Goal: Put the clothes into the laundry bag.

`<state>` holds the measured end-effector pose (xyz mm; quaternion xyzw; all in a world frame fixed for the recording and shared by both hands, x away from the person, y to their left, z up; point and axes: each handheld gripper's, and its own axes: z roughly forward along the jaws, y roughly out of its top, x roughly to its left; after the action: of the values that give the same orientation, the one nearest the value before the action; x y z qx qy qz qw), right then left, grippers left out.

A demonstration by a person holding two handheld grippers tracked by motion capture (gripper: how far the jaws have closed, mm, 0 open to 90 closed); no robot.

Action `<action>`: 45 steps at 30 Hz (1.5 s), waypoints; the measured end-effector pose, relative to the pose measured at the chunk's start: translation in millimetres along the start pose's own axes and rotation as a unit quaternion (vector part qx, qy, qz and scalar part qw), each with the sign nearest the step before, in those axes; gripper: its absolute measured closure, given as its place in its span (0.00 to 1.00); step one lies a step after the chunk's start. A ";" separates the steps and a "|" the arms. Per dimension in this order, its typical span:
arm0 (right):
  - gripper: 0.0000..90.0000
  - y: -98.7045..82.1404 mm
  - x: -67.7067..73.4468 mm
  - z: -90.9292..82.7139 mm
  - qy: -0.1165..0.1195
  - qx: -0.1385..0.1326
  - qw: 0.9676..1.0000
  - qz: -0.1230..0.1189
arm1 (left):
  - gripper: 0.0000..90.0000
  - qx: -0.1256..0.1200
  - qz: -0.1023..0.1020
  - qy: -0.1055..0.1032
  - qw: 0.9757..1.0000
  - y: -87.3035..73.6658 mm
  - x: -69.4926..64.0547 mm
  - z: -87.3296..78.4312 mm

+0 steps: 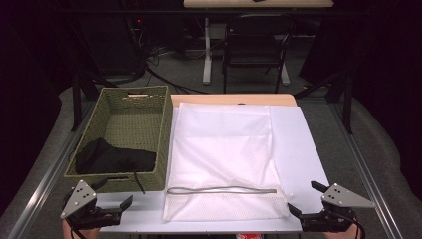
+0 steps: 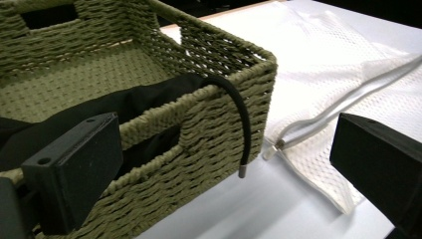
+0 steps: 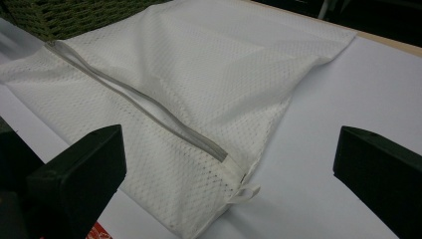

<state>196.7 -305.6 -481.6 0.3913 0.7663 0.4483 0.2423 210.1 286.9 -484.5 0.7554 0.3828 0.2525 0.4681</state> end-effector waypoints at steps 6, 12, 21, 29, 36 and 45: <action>0.00 1.7 2.2 0.9 0.003 0.000 1.000 -0.004 | 0.00 0.003 -0.004 -0.002 1.000 -0.7 1.6 0.2; 0.00 6.1 3.3 8.2 0.015 0.008 1.000 -0.006 | 0.00 0.005 -0.011 -0.008 1.000 -2.2 2.2 -0.2; 0.00 13.0 6.1 23.0 0.029 0.026 0.999 -0.019 | 0.00 0.006 -0.012 -0.016 1.000 -1.3 2.9 4.6; 0.00 18.3 7.4 51.2 0.054 0.067 0.996 -0.020 | 0.00 0.022 -0.017 -0.024 0.999 -1.9 2.9 8.1; 0.00 27.6 14.5 78.0 0.065 0.087 0.993 -0.040 | 0.00 0.022 -0.024 -0.035 0.999 -3.2 4.9 9.3; 0.00 38.3 23.3 109.8 0.083 0.117 0.988 -0.060 | 0.00 0.028 -0.016 -0.034 0.999 -3.9 3.7 8.6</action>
<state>277.2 -220.9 -501.3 0.3313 0.8532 0.3710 0.1567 217.2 286.6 -491.6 0.7699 0.3858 0.2081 0.4639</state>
